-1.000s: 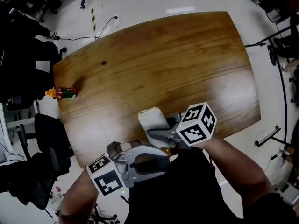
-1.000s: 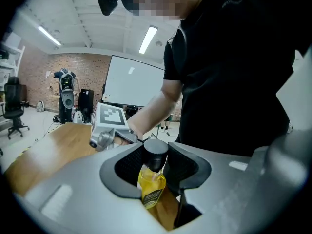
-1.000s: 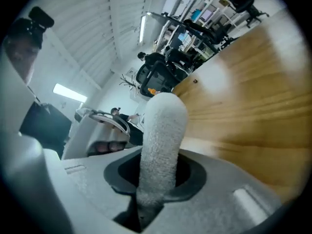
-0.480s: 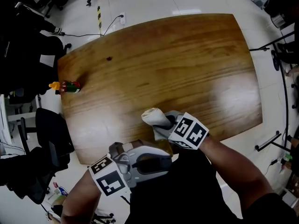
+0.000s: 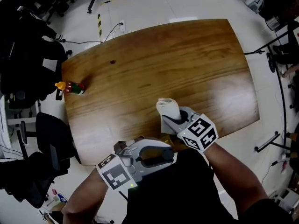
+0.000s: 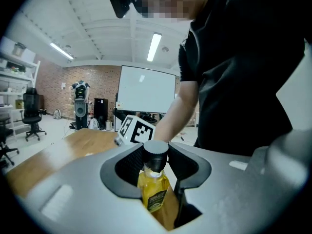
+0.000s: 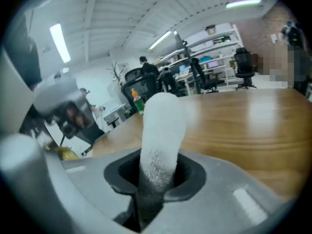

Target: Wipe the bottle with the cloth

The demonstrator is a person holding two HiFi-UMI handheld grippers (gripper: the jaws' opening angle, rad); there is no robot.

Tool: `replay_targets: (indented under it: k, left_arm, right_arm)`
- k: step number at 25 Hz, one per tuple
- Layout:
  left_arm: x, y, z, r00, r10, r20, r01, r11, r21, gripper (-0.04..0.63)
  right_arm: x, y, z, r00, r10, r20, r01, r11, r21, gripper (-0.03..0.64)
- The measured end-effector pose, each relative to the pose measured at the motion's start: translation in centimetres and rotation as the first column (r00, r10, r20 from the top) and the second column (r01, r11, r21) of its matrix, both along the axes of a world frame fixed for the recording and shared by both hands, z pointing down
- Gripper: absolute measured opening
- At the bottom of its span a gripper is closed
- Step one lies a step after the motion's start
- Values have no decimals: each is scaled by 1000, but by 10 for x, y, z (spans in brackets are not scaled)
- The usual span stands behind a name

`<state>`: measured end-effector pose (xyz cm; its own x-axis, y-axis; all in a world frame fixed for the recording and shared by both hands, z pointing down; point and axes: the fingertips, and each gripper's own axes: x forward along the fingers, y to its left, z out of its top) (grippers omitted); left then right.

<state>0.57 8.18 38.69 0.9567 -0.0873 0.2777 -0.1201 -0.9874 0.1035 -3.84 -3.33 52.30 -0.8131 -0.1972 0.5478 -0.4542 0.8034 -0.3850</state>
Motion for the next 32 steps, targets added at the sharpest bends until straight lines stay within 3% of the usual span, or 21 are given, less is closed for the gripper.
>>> replay_targets:
  k: [3, 6, 10, 12, 15, 18, 20, 25, 28, 32]
  left_arm:
    - [-6, -1, 7, 998, -66, -13, 67, 997, 25, 183]
    - [-12, 0, 17, 992, -126, -4, 126, 990, 61, 200]
    - [-12, -7, 22, 975, -221, -13, 221, 971, 95, 242]
    - [-6, -10, 21, 963, -268, -29, 269, 958, 94, 252]
    - [5, -13, 20, 936, -351, -14, 350, 928, 126, 253]
    - [16, -11, 27, 899, -438, 32, 427, 889, 164, 252]
    - [18, -13, 30, 865, -500, 52, 485, 857, 175, 200]
    - [16, -18, 32, 794, -606, 49, 590, 788, 176, 176]
    - [8, -18, 34, 771, -636, 33, 623, 765, 165, 176]
    - [4, -17, 35, 764, -644, 33, 631, 758, 166, 176]
  right_arm:
    - [28, -18, -56, 973, 198, 116, -197, 980, -20, 77]
    - [50, -13, -119, 912, 333, 238, -332, 942, -48, 77]
    - [67, 6, -195, 841, 393, 372, -415, 909, -22, 77]
    - [69, 14, -220, 823, 386, 417, -422, 907, -6, 77]
    - [59, 26, -232, 839, 323, 437, -367, 930, 18, 77]
    - [38, 46, -226, 887, 222, 404, -263, 964, 47, 77]
    - [23, 59, -218, 922, 144, 359, -188, 978, 90, 77]
    - [12, 64, -199, 960, 42, 277, -96, 978, 183, 77]
    - [11, 61, -184, 972, 38, 231, -85, 976, 198, 77]
    - [26, 51, -169, 980, 73, 185, -110, 974, 200, 77]
